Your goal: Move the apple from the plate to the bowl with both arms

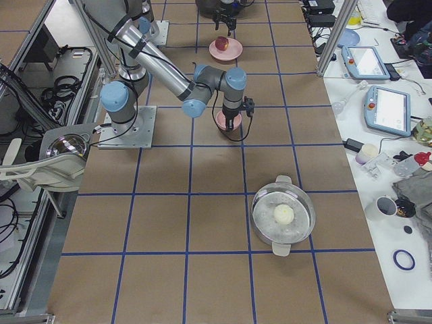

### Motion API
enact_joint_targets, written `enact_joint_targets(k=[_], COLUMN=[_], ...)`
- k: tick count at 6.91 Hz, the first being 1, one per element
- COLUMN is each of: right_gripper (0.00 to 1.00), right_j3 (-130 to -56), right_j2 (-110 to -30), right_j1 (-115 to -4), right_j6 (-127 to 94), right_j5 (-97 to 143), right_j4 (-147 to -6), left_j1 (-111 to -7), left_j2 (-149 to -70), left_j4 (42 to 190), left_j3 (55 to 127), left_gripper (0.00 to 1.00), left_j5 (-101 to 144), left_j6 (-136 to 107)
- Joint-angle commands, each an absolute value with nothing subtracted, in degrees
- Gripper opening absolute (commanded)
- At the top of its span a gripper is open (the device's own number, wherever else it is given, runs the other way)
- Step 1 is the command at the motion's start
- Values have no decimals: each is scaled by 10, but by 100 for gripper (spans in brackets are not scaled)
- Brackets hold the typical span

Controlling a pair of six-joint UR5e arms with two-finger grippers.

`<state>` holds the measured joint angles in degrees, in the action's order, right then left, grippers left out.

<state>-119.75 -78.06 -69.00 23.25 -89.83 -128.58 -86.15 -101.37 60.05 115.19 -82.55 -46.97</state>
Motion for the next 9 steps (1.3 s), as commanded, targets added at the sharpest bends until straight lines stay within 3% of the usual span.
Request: enact_joint_targets(k=[1,3,5,6,7,8,9], right_gripper=[0,0,0,0,0,0,0], right_j3=[-1194,-1166,-1165,-1165,-1165,-1167,-1167], right_j2=[-781,-789,-786,-781,-770,-766,-761], right_j1=[-690,-703,-818,-890,-926,-940,-941], right_j6=[238,188,19,-87,-132,-150,-159], right_j5=[-901,-869,-847,-846,-848,-846,-847], right_j4=[-1289,-1271,-1275,-1279,-1283,-1283,-1281], left_j1=[-862,-863,-867,-868,-869,-871,-869], left_j2=[-1034,-1044,-1045,-1045,-1045,-1039,-1031], left_j4=[575,553,552,552,551,550,548], left_j3=[1156,1171,1184,1186,1188,1187,1180], left_gripper=[100,100,100,84,49,29,19], left_j5=[-822,-804,-801,-800,-799,-799,-798], left_j6=[-474,-474,-458,-456,-438,-410,-358])
